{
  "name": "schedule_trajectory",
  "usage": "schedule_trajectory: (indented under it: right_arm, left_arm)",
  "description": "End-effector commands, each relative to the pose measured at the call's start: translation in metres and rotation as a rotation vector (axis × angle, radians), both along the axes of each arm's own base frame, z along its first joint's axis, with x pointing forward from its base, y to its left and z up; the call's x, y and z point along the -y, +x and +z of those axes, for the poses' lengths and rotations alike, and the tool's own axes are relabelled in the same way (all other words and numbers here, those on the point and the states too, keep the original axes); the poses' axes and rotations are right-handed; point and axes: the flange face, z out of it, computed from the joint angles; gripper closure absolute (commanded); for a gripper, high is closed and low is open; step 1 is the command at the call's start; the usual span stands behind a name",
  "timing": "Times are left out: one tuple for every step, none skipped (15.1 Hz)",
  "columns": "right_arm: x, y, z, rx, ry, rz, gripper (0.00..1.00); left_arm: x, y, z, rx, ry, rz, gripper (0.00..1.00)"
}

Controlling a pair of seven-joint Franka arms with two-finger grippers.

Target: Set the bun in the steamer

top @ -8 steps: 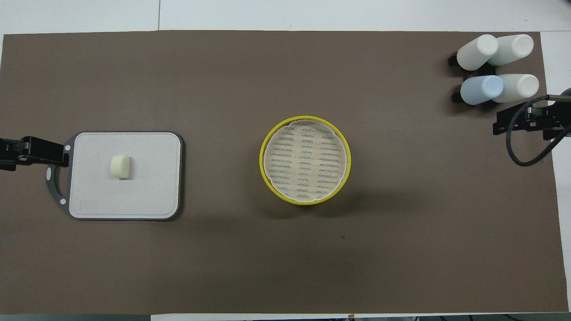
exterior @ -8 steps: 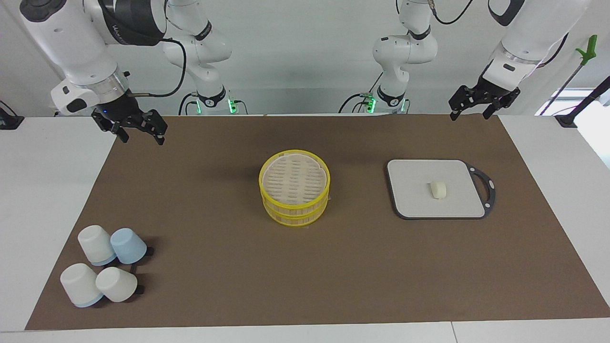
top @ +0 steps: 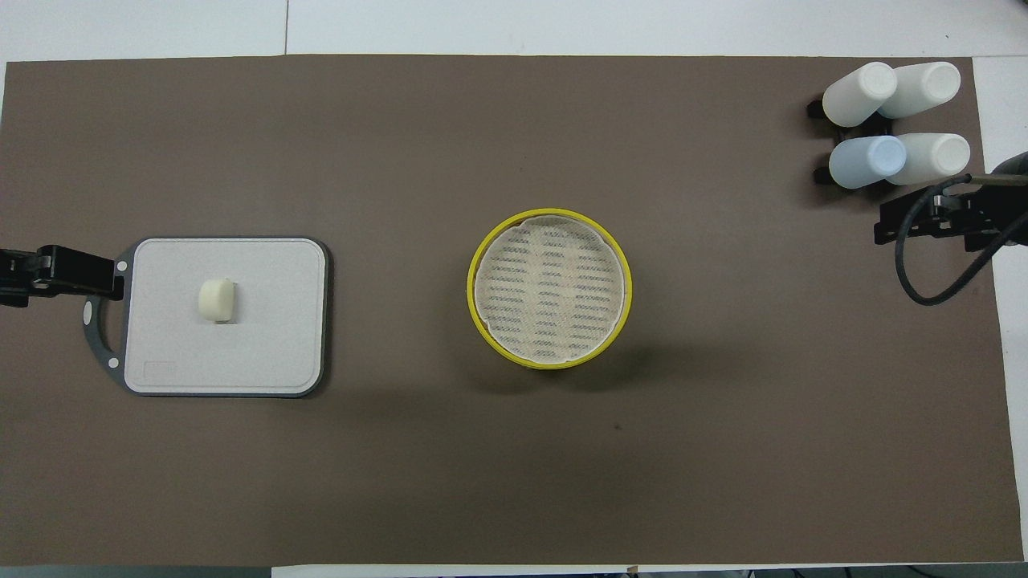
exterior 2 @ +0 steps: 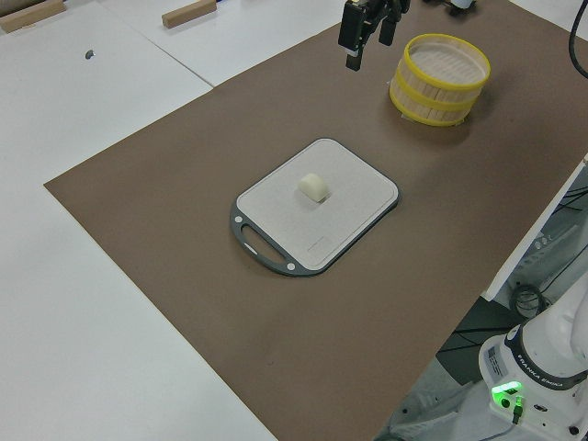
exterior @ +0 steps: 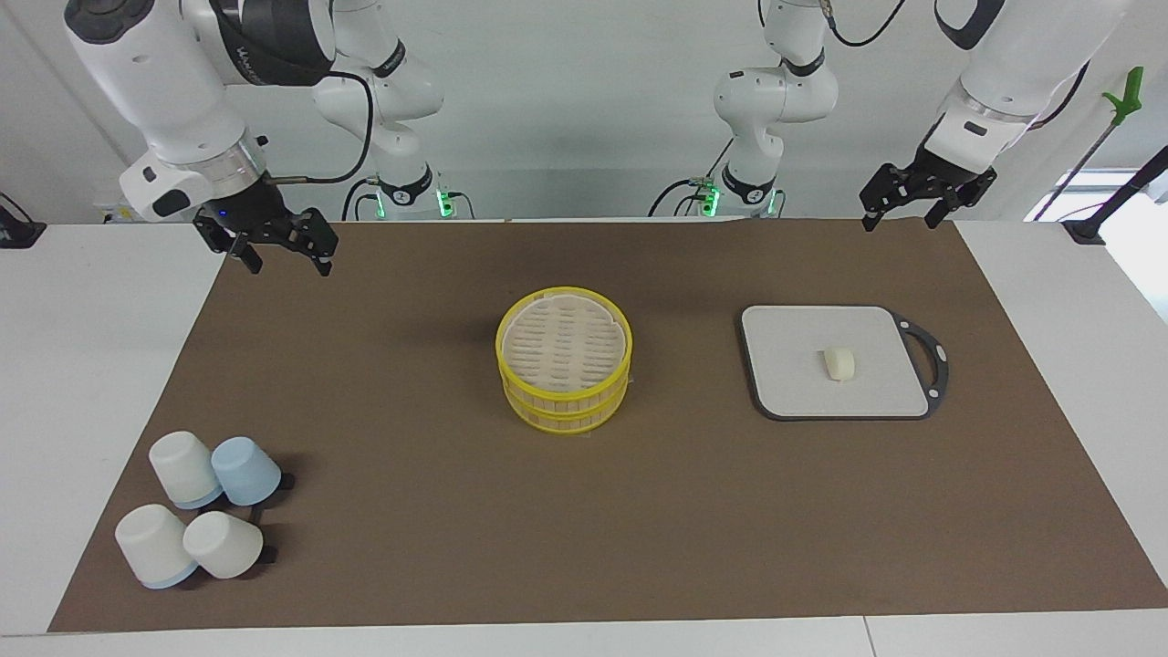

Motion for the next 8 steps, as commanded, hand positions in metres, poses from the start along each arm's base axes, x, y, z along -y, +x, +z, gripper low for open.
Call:
schedule_trajectory:
  right_arm:
    - [-0.039,-0.003,0.005,0.006,0.018,0.083,0.00]
    - [-0.072,0.000,-0.001,-0.002,0.015,0.120,0.00]
    - [-0.111,0.012,-0.010,-0.023,0.012,0.105,0.00]
    - [-0.146,0.029,-0.013,-0.043,0.003,0.053,0.00]
    - [-0.189,0.047,-0.018,-0.058,-0.015,0.031,0.00]
    - [-0.224,0.056,-0.020,-0.046,-0.016,0.029,0.00]
    - [-0.244,0.060,-0.026,-0.041,-0.017,0.019,0.00]
    - [-0.269,0.059,-0.037,-0.033,-0.017,-0.006,0.00]
  left_arm:
    - [-0.003,-0.009,0.001,0.022,0.015,-0.013,0.00]
    - [-0.003,-0.009,0.001,0.023,0.015,-0.013,0.00]
    - [-0.003,-0.009,0.001,0.023,0.015,-0.013,0.00]
    - [-0.003,-0.009,0.001,0.023,0.015,-0.013,0.00]
    - [-0.003,-0.009,0.001,0.023,0.015,-0.013,0.00]
    - [-0.003,-0.009,0.001,0.023,0.015,-0.013,0.00]
    - [-0.003,-0.008,0.000,0.026,0.014,-0.013,0.00]
    - [-0.003,-0.007,-0.006,0.023,0.015,-0.013,0.00]
